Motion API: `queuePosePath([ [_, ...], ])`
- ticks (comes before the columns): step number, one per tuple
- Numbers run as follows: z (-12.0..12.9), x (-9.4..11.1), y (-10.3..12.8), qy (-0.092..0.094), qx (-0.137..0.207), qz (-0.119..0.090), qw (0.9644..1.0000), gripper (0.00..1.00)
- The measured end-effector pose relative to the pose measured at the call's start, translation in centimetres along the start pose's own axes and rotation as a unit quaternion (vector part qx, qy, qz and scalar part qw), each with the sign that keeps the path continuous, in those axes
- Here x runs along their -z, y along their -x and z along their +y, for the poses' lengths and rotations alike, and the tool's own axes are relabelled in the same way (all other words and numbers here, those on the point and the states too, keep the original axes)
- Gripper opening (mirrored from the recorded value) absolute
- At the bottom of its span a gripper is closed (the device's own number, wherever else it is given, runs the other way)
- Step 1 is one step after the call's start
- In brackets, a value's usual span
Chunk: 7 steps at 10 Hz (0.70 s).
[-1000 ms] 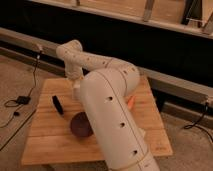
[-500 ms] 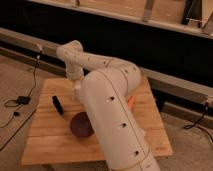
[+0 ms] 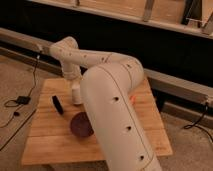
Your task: Place the ceramic cup over the eraser
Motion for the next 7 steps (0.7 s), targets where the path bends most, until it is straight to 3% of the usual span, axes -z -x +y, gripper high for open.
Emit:
queuePosePath([
  [3, 2.4, 3.0, 0.1, -0.016, 0.028, -0.016, 0.9994, 0.00],
  [7, 4.5, 6.9, 0.2, -0.057, 0.064, -0.049, 0.9951, 0.00],
])
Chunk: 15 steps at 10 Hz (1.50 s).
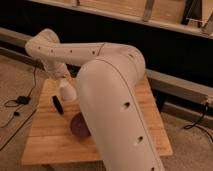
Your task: Place the ceramic cup over the eraser
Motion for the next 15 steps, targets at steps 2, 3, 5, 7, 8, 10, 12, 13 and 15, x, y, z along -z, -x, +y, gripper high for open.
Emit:
queuePosePath([
  [2, 0.3, 1.3, 0.1, -0.015, 0.006, -0.013, 0.9998, 0.00],
  [3, 0.6, 2.1, 0.1, -0.020, 0.009, -0.021, 0.9995, 0.00],
  [5, 1.7, 3.6, 0.0, -0.022, 0.016, -0.033, 0.9991, 0.00],
  [7, 3.3, 4.9, -0.3, -0.017, 0.026, -0.039, 0.9987, 0.00],
  [8, 4.1, 5.2, -0.7, -0.012, 0.028, -0.039, 0.9988, 0.00],
  [10, 5.4, 5.4, -1.2, 0.002, 0.034, -0.038, 0.9987, 0.00],
  [12, 6.5, 5.1, -1.1, 0.020, 0.038, -0.046, 0.9980, 0.00],
  [13, 6.8, 4.8, -1.0, 0.028, 0.040, -0.050, 0.9975, 0.00],
  [15, 7.3, 3.9, -0.4, 0.044, 0.047, -0.061, 0.9961, 0.00],
])
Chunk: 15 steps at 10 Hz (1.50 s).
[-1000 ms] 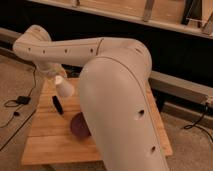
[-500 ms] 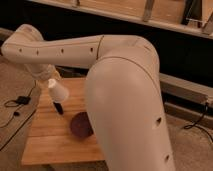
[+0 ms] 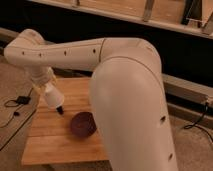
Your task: Place the ceramic cup over the eraser
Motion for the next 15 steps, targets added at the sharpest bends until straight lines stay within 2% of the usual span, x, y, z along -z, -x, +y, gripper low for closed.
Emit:
queuePosePath([
  [2, -0.1, -0.9, 0.4, 0.007, 0.005, -0.003, 1.0000, 0.00],
  [6, -0.9, -3.8, 0.7, 0.017, 0.011, 0.009, 0.9997, 0.00],
  [11, -1.6, -8.1, 1.3, 0.040, 0.007, 0.033, 0.9986, 0.00],
  [15, -2.0, -11.3, 0.7, 0.049, 0.002, 0.064, 0.9967, 0.00],
])
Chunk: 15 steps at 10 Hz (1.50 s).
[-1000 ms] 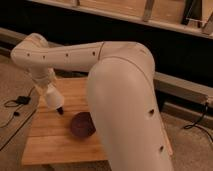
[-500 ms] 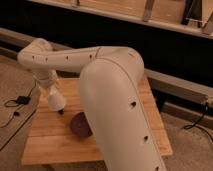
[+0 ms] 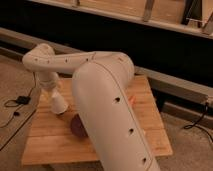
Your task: Place the ceramic cup over the eraser
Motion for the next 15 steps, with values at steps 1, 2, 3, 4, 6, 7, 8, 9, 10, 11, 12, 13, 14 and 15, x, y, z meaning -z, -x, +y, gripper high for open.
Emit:
queuePosePath([
  [1, -0.4, -0.8, -0.1, 0.000, -0.003, 0.010, 0.9999, 0.00],
  [2, -0.6, -1.2, -0.1, 0.001, -0.005, 0.015, 0.9999, 0.00],
  [3, -0.7, -1.7, -0.1, 0.003, -0.006, 0.020, 0.9998, 0.00],
  [4, -0.6, -2.0, 0.0, 0.006, -0.006, 0.023, 0.9997, 0.00],
  [6, -0.4, -2.3, 0.2, 0.011, -0.005, 0.024, 0.9996, 0.01],
  [7, -0.2, -2.4, 0.2, 0.014, -0.004, 0.024, 0.9996, 0.06],
  [8, -0.1, -2.4, 0.2, 0.017, -0.003, 0.023, 0.9996, 0.18],
  [9, -0.1, -2.4, 0.2, 0.019, -0.003, 0.023, 0.9995, 0.26],
  [10, -0.1, -2.4, 0.1, 0.022, -0.004, 0.023, 0.9995, 0.36],
  [11, -0.2, -2.4, 0.1, 0.024, -0.004, 0.022, 0.9995, 0.48],
  [12, -0.2, -2.4, 0.0, 0.026, -0.004, 0.021, 0.9994, 0.58],
  [13, -0.3, -2.4, 0.0, 0.026, -0.005, 0.021, 0.9994, 0.66],
  [14, -0.4, -2.4, -0.1, 0.027, -0.005, 0.021, 0.9994, 0.76],
  [15, -0.4, -2.4, -0.1, 0.027, -0.006, 0.021, 0.9994, 0.80],
])
